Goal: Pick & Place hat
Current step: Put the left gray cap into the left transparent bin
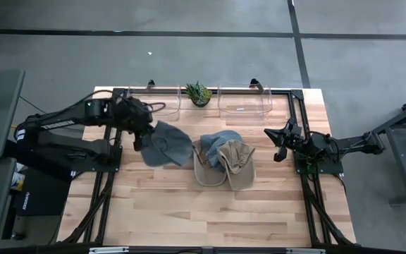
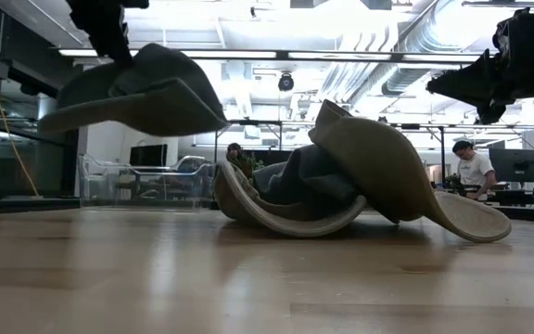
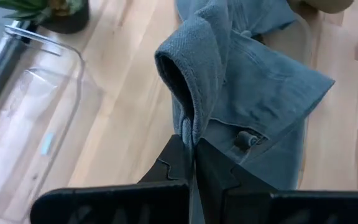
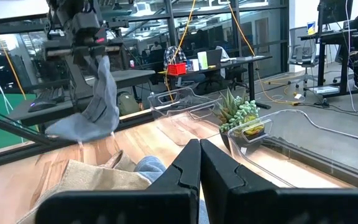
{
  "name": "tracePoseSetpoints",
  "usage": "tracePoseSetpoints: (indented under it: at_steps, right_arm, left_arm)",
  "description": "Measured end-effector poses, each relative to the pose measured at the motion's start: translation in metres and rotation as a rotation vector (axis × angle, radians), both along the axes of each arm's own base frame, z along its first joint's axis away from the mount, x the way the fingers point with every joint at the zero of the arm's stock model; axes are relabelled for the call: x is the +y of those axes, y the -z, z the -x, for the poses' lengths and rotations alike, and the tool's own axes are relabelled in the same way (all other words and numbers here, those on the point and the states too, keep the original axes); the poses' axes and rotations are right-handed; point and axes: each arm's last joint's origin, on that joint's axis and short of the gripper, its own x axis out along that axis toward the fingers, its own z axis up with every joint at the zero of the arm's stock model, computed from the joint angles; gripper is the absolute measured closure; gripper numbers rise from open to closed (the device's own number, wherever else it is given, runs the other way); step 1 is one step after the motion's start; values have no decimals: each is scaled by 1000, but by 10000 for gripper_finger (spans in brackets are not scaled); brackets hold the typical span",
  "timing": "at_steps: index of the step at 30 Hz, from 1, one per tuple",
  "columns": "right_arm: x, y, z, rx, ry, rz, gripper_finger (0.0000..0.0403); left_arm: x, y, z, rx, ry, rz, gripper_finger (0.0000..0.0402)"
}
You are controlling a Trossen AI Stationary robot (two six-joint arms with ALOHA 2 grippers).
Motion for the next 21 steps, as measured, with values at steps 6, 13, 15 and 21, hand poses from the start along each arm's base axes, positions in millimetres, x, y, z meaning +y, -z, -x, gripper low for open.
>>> tracePoseSetpoints:
  at_steps: [6,13,15,21]
  right_arm:
    - [0,0,0,0,0,0,402]
    - [0,0,0,0,0,0,402]
    - [0,0,0,0,0,0,402]
    - [0,0,0,0,0,0,402]
  left_arm:
    - [9,-16,9,-16,4,51,401]
    - [17,-32,18,-50,3,54,402]
    - [20,-35,19,-63,0,58,402]
    - [32,-41,19,-77,-1,30,402]
